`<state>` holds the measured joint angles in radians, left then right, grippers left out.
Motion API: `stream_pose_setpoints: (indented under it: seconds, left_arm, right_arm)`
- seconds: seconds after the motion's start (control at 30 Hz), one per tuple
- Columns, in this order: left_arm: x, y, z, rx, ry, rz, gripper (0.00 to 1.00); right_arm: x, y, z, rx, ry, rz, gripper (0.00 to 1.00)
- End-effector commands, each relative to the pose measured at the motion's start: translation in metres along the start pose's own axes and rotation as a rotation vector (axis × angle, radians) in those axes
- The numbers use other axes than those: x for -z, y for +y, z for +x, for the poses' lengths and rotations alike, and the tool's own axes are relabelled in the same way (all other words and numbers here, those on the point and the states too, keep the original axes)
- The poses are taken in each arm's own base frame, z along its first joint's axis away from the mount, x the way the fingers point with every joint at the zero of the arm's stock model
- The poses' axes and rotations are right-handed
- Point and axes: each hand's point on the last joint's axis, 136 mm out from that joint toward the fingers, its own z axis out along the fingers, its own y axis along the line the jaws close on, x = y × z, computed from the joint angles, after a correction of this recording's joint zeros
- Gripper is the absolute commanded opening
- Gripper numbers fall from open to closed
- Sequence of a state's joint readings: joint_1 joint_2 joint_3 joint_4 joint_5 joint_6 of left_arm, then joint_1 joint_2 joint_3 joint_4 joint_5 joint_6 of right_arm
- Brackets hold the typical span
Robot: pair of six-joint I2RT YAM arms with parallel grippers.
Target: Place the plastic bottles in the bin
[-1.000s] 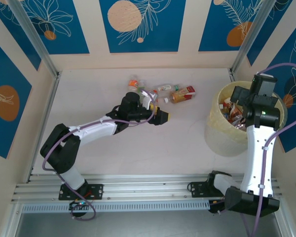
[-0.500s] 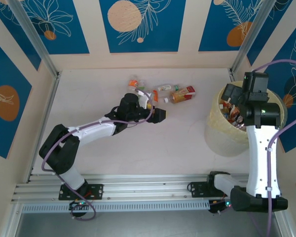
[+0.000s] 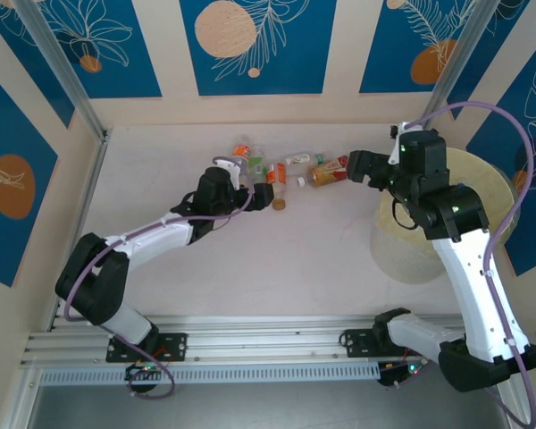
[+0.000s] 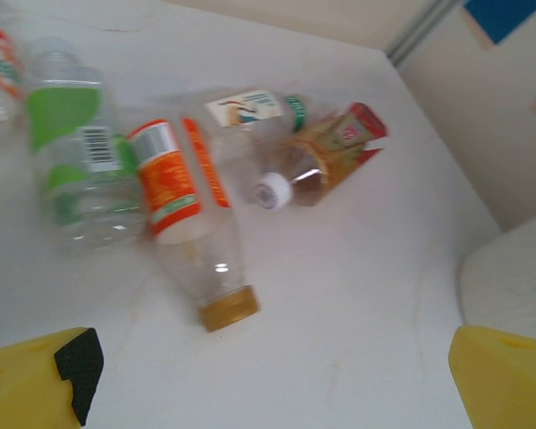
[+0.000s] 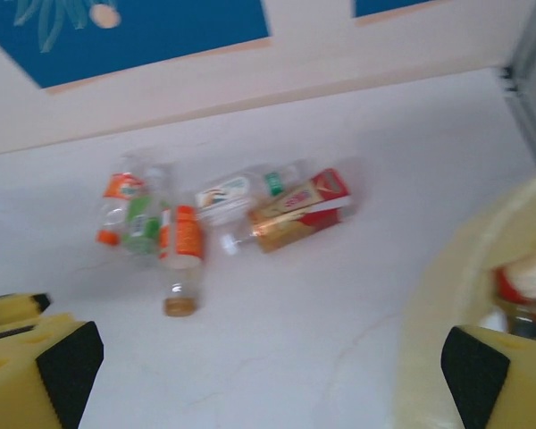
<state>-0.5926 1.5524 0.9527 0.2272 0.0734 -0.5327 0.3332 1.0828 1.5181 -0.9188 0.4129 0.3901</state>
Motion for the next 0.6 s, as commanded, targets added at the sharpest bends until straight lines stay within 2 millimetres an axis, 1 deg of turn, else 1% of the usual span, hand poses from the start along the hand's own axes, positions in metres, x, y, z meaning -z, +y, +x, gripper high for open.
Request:
stream_pose_setpoints:
  seconds: [0.0, 0.13, 0.23, 0.3, 0.37, 0.57]
  left_arm:
    - [0.007, 0.025, -0.007, -0.003, 0.009, -0.132, 1.0]
    - [0.004, 0.043, -0.01, 0.018, 0.015, -0.206, 1.0]
    - [0.003, 0.055, -0.013, 0.054, 0.014, -0.24, 1.0]
    - [0.002, 0.064, -0.013, 0.064, 0.02, -0.26, 1.0]
    - [0.0, 0.074, -0.012, 0.066, 0.031, -0.29, 1.0]
    - [-0.015, 0.106, -0.005, 0.097, 0.155, -0.361, 1.0]
  right_arm:
    - [-0.004, 0.042, 0.002, -0.015, -0.017, -0.171, 0.99]
    - [-0.013, 0.078, 0.015, -0.003, -0.002, -0.283, 0.99]
    - [-0.022, 0.095, 0.024, 0.034, -0.001, -0.307, 0.99]
    - [-0.027, 0.102, 0.028, 0.069, -0.002, -0.302, 0.99]
    - [-0.029, 0.104, 0.03, 0.088, -0.01, -0.287, 1.0]
    - [-0.036, 0.111, 0.039, 0.079, -0.015, -0.316, 0.99]
